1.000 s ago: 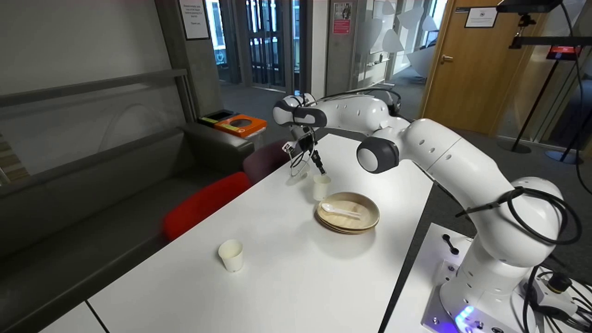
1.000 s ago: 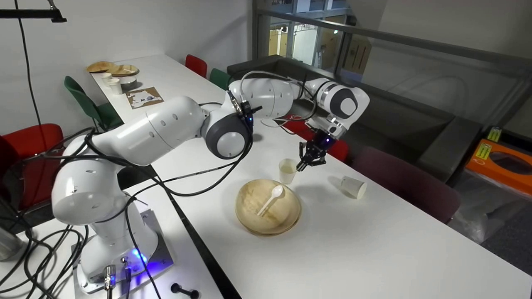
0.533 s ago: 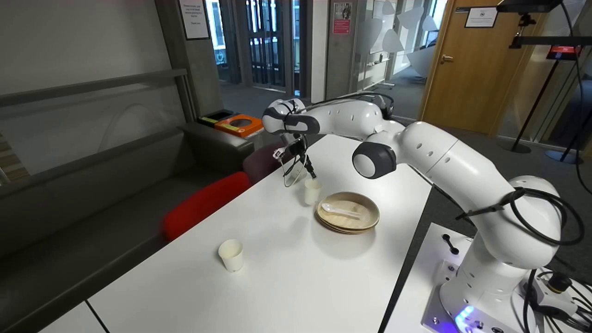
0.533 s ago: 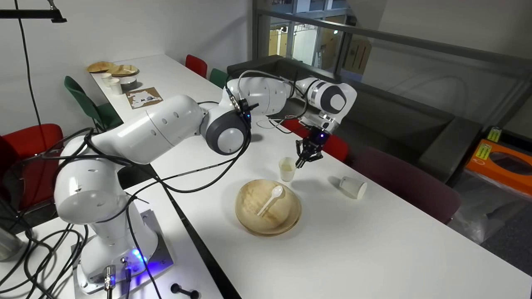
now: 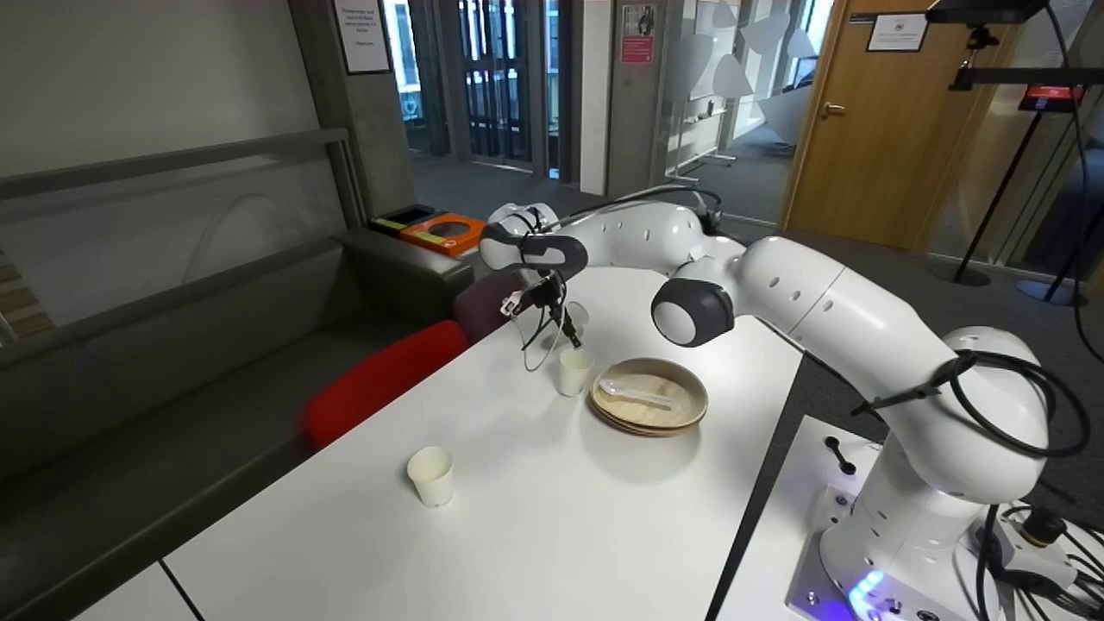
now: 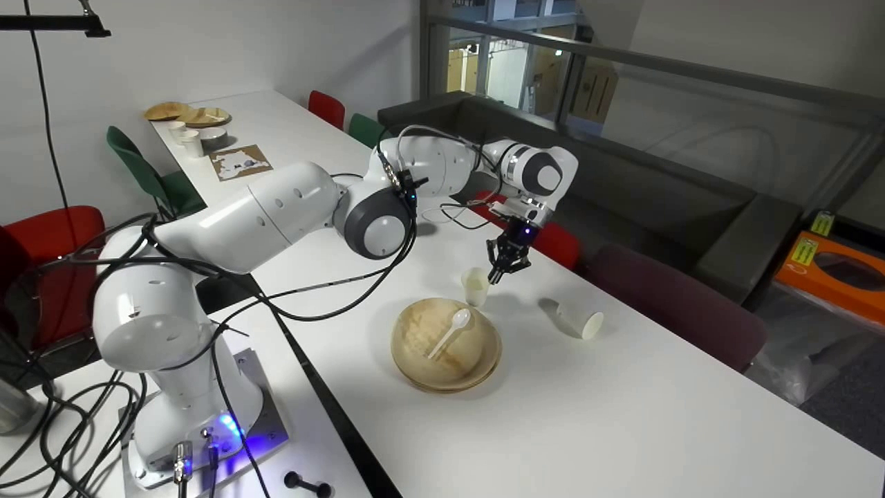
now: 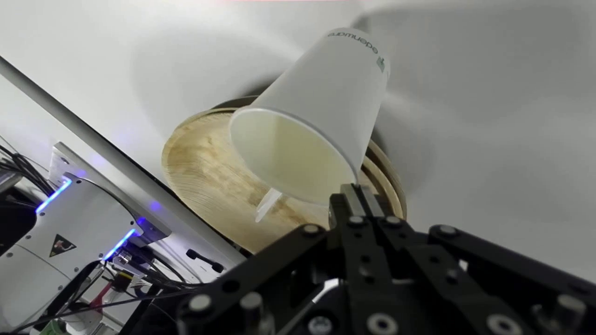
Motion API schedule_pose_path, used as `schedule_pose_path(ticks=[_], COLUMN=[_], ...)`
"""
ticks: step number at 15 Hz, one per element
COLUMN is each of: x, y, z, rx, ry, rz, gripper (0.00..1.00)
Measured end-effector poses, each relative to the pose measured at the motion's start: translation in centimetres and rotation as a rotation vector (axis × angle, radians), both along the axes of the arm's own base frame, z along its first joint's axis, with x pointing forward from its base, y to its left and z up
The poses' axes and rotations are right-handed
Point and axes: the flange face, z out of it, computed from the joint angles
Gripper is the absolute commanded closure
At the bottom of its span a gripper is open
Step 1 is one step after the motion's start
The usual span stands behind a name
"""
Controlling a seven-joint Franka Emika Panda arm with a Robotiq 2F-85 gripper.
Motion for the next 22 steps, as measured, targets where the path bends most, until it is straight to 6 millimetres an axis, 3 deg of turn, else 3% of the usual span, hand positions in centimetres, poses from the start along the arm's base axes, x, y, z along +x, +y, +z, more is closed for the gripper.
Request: schedule_pose_path(ticks=[1, 3, 7, 10, 12, 17, 19, 22], x=[0.1, 0.3, 1.1, 2.0, 2.5, 3.3, 3.9, 4.0], y=[0.0, 0.1, 0.0, -0.3, -0.7, -4.5, -7.5, -12.6], z=[-0.3, -0.7, -0.6, 1.4, 4.3, 15.1, 17.1, 17.7], rx=[-0.005, -0.019, -0.031, -0.014, 0.005, -0.122, -0.162, -0.105], ry=[-0.004, -0.017, -0.073, -0.133, -0.180, -0.334, -0.451, -0.580], rz=[0.004, 0.013, 0.043, 0.084, 0.127, 0.283, 0.285, 0.288], gripper=[0.73, 0.68, 0.37, 0.16, 0.01, 0.00, 0.00, 0.00])
